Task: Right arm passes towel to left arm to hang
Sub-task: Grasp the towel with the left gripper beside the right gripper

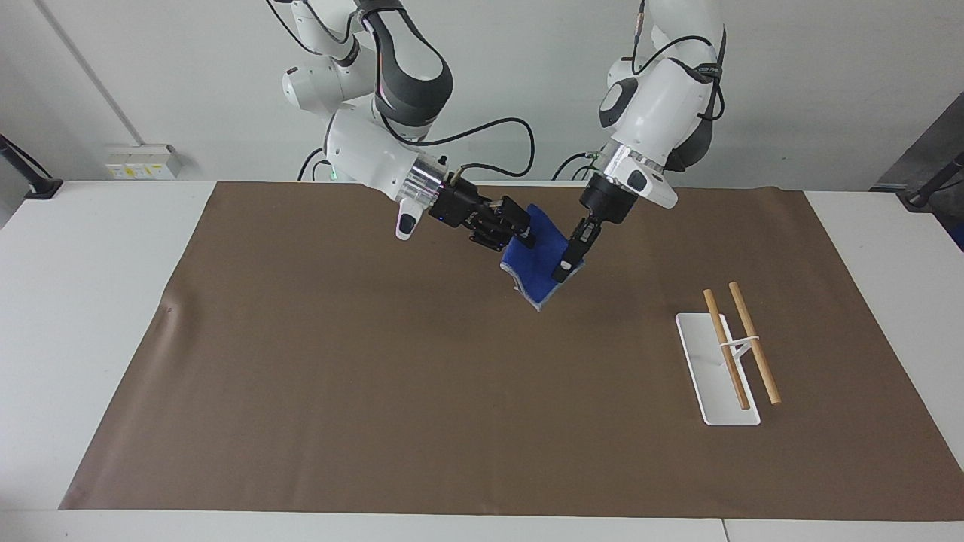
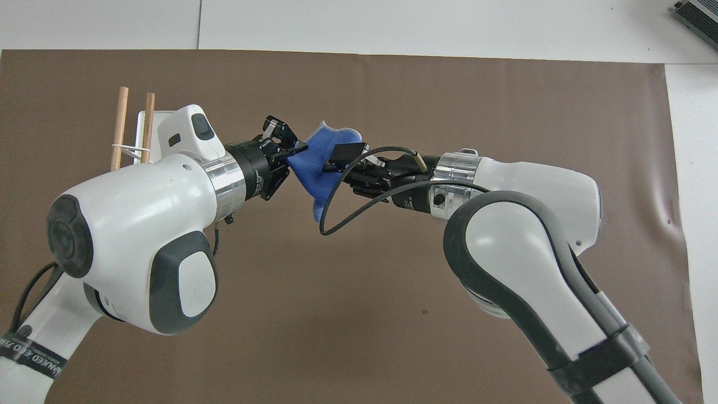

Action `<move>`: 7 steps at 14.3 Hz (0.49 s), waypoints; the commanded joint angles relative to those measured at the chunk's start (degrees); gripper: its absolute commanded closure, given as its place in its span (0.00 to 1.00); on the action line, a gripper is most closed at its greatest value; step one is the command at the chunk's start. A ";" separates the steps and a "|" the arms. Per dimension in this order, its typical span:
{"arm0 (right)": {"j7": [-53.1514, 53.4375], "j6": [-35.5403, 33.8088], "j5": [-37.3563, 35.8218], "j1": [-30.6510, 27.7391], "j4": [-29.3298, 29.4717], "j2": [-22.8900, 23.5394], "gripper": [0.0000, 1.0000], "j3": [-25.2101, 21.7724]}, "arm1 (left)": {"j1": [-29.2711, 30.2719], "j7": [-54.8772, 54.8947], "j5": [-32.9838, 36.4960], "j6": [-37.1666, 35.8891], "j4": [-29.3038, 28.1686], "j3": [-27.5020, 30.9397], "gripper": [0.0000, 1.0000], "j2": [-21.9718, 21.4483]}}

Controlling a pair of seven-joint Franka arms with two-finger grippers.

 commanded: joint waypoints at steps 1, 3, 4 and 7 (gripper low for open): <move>-2.03 0.79 1.90 -0.47 -1.65 -1.52 0.97 0.24 | -0.27 0.53 -0.40 0.00 0.69 0.53 1.00 0.23; -1.76 1.75 1.11 -0.82 -1.73 -1.60 0.00 0.15 | -0.18 1.05 -0.40 0.26 0.60 0.53 1.00 0.23; -1.85 2.11 0.41 -0.99 -1.73 -1.52 0.00 0.06 | -0.18 1.41 -0.40 0.26 0.52 0.53 1.00 0.23; -1.85 2.11 -7.82 -2.57 -1.56 -1.25 0.00 -0.03 | 0.95 2.11 -0.40 0.35 0.34 0.71 1.00 0.14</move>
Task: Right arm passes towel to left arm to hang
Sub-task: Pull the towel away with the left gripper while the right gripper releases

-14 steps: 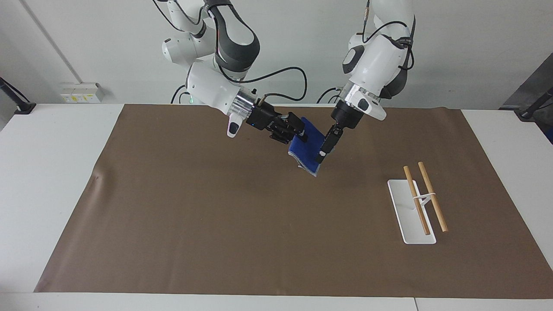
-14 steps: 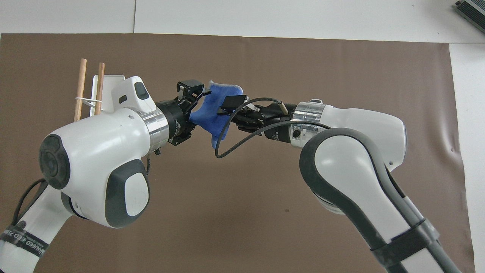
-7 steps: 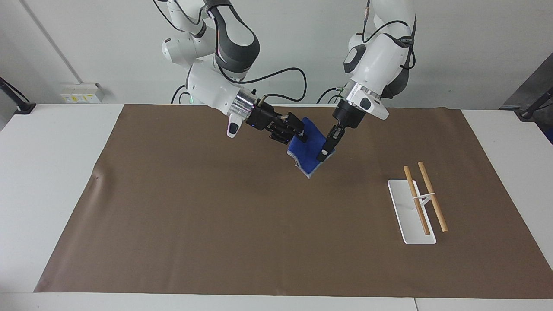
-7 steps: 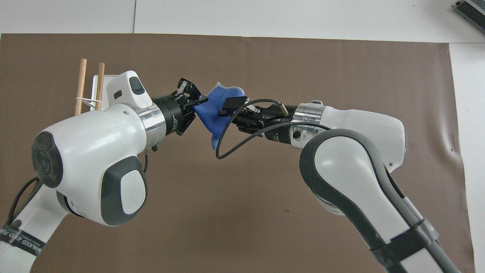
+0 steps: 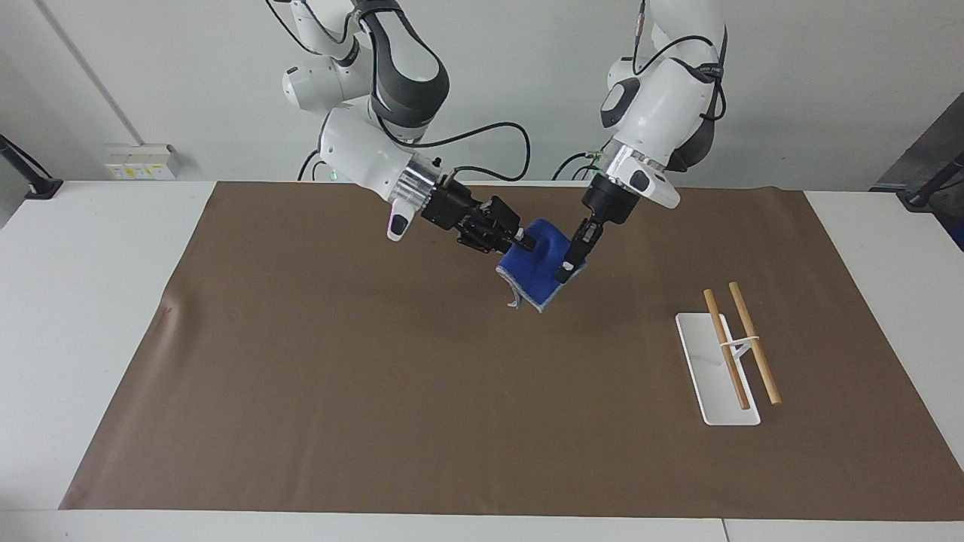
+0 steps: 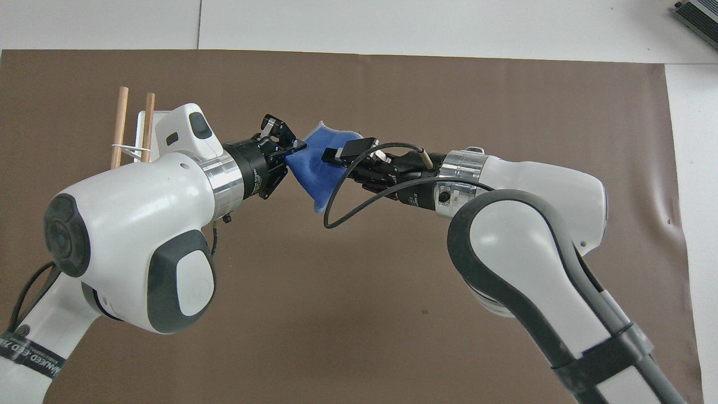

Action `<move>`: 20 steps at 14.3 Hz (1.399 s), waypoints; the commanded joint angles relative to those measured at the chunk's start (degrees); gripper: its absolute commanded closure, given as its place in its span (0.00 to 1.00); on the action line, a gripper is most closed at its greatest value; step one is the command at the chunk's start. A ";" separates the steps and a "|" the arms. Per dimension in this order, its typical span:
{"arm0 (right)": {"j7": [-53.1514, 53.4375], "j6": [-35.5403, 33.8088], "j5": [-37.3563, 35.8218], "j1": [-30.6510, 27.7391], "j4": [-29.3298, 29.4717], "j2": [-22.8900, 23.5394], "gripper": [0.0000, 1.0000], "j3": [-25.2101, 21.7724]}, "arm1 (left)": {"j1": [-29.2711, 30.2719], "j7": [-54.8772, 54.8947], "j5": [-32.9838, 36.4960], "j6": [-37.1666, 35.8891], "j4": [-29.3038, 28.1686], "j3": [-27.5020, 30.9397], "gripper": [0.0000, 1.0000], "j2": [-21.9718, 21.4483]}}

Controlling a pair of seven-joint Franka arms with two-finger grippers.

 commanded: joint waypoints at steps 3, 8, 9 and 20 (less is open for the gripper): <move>-0.79 0.17 -13.77 -4.20 -1.48 -0.97 0.00 0.08 | 3.00 2.96 -0.40 0.52 -0.31 0.24 1.00 0.14; 4.56 -1.67 -35.62 -9.91 -1.92 -0.53 0.00 0.08 | 9.94 4.98 -0.40 0.78 -1.71 0.24 1.00 0.22; 6.49 -3.68 -42.12 -10.97 -1.84 -0.53 0.00 -0.01 | 11.61 5.07 -0.40 0.96 -1.98 0.24 1.00 0.49; 13.37 -31.27 -69.43 -19.32 8.17 -7.11 0.00 -0.71 | 26.20 -0.18 -1.28 11.05 -5.41 0.15 1.00 2.59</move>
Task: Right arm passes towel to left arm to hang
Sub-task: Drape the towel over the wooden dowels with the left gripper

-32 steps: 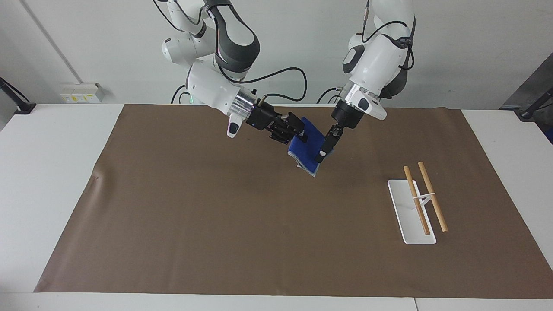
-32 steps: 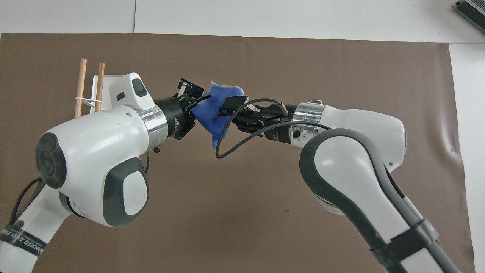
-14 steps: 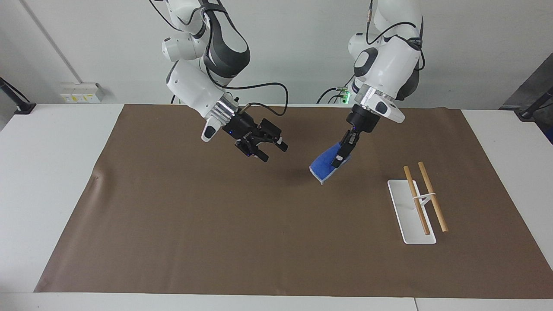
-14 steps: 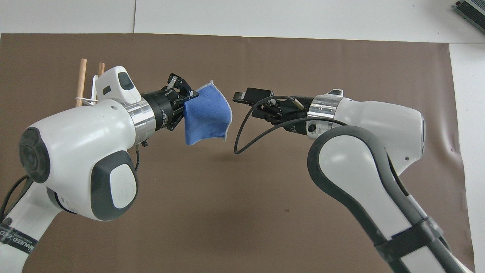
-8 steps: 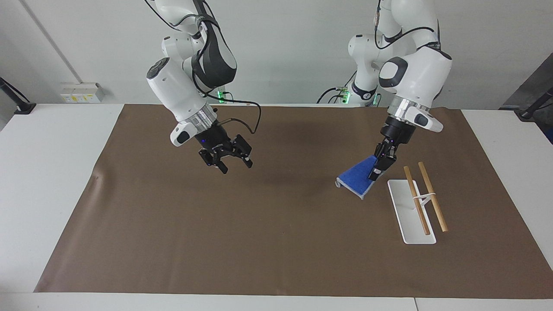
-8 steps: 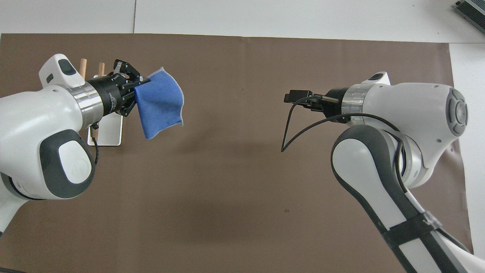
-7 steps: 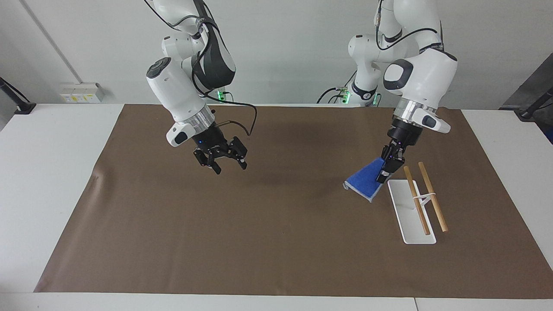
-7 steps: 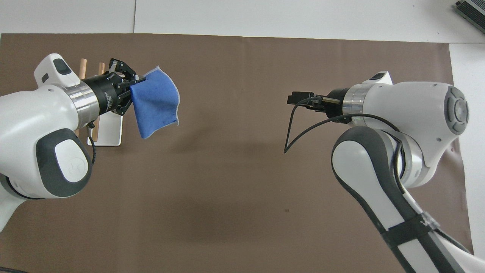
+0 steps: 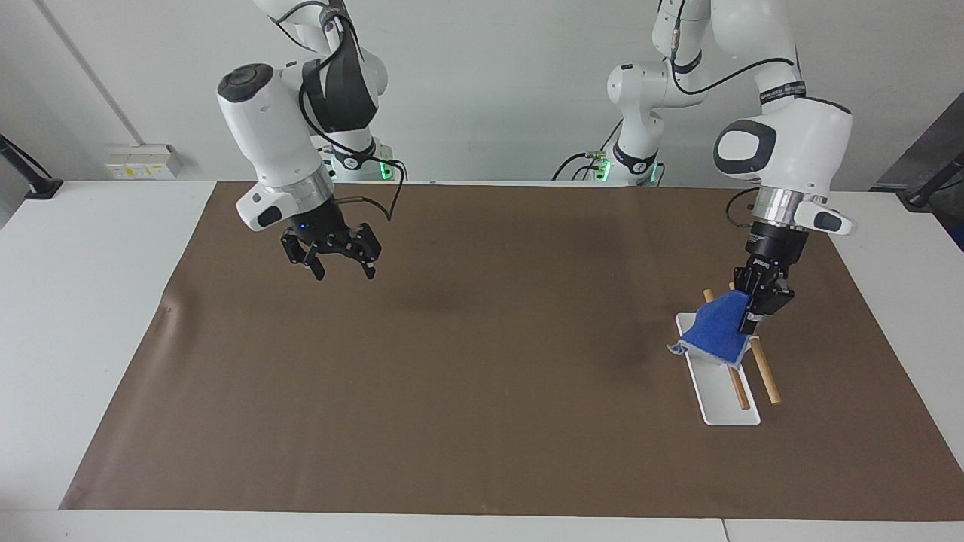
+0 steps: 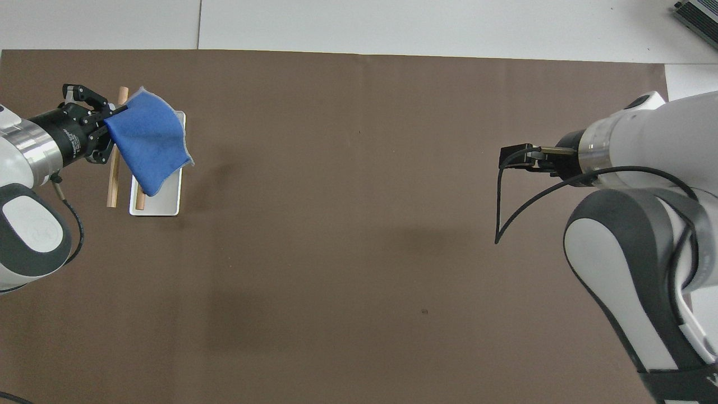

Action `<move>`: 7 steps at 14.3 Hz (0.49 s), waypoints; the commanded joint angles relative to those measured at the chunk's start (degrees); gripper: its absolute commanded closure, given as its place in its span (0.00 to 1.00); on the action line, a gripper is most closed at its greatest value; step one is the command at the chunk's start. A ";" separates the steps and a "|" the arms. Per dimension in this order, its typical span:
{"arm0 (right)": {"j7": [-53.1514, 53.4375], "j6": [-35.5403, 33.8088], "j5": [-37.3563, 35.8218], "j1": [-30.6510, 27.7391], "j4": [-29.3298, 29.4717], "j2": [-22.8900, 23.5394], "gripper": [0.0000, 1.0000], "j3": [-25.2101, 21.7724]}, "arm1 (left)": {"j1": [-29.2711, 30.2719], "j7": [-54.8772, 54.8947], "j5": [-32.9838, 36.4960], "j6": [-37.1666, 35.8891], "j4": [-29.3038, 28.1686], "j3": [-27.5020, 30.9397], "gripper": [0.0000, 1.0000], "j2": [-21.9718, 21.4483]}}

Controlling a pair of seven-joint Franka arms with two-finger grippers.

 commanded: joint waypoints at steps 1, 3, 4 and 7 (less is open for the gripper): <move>1.01 -7.62 -2.31 -1.96 4.54 -1.93 0.00 0.17 | 1.90 -6.27 -1.18 5.16 -0.79 -0.68 1.00 1.39; 1.01 -15.26 -2.31 -3.45 10.33 -2.03 0.00 0.08 | 3.48 -12.94 -1.18 6.92 -0.53 -0.77 1.00 2.79; 1.01 -18.43 -2.49 -4.50 12.97 -1.85 0.00 0.17 | 3.84 -16.28 -1.27 8.41 -0.44 -0.77 1.00 3.49; 0.93 -24.60 -3.46 -6.70 17.03 -2.11 0.00 0.08 | 6.20 -26.92 -1.27 11.50 -0.70 -0.68 1.00 4.29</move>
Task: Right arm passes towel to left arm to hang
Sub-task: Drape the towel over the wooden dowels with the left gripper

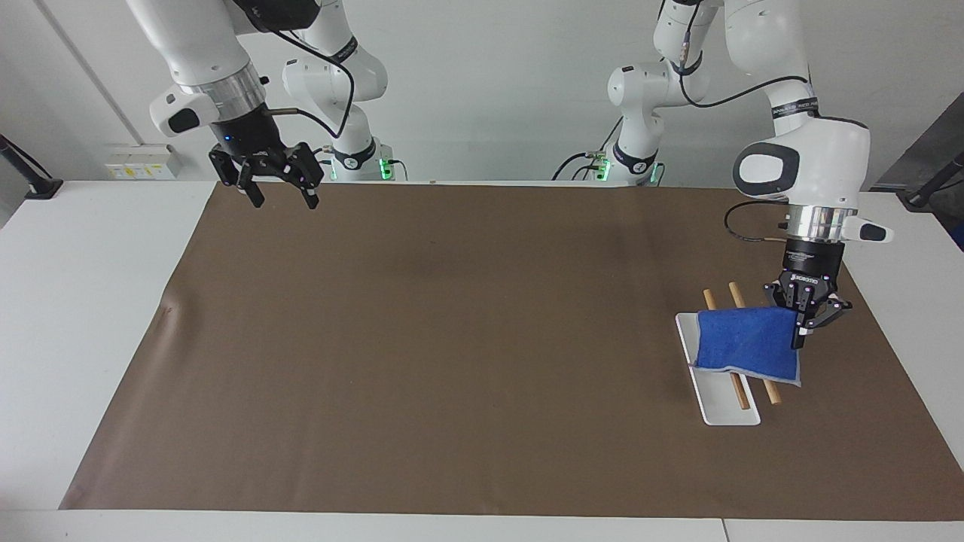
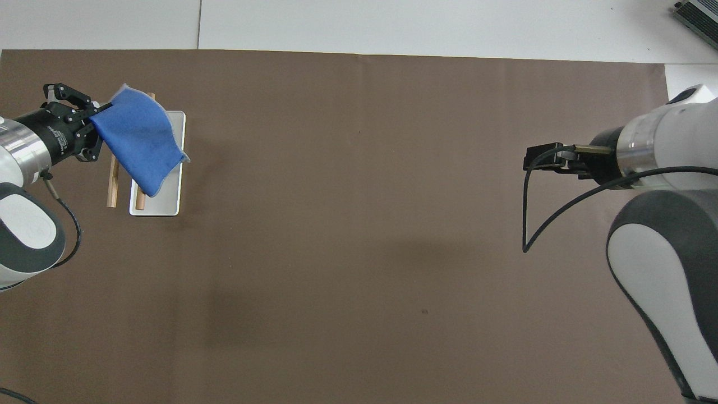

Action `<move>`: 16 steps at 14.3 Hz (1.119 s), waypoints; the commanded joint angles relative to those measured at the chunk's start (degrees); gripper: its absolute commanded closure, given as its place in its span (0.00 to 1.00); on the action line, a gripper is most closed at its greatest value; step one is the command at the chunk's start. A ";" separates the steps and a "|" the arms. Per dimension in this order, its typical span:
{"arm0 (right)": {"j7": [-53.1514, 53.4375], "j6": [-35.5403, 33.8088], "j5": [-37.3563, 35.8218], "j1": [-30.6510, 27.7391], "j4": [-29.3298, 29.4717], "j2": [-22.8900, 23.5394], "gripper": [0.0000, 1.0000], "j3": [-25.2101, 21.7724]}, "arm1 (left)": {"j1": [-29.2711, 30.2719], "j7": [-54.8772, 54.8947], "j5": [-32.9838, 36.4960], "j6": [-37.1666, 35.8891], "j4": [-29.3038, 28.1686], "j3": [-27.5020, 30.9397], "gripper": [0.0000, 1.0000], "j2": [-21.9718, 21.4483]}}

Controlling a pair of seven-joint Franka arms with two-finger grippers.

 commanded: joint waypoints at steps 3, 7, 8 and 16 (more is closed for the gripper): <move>0.31 -6.53 -2.48 -5.20 3.02 -0.32 0.00 0.45 | 4.67 -12.49 -1.04 4.37 -1.21 -0.68 1.00 0.31; -1.18 -4.88 -2.66 -6.10 -1.72 -1.73 0.00 0.45 | 5.03 -12.76 -1.04 5.51 -6.21 -0.68 1.00 -0.74; -1.27 -4.78 -2.66 -6.10 -1.73 -1.82 0.00 0.54 | 5.12 -13.28 -1.12 5.94 -7.35 -0.68 1.00 -0.92; -1.88 -4.87 -2.66 -5.92 -1.73 -1.91 0.00 0.54 | 5.73 -12.24 -0.95 6.04 -11.85 -0.59 0.00 -2.68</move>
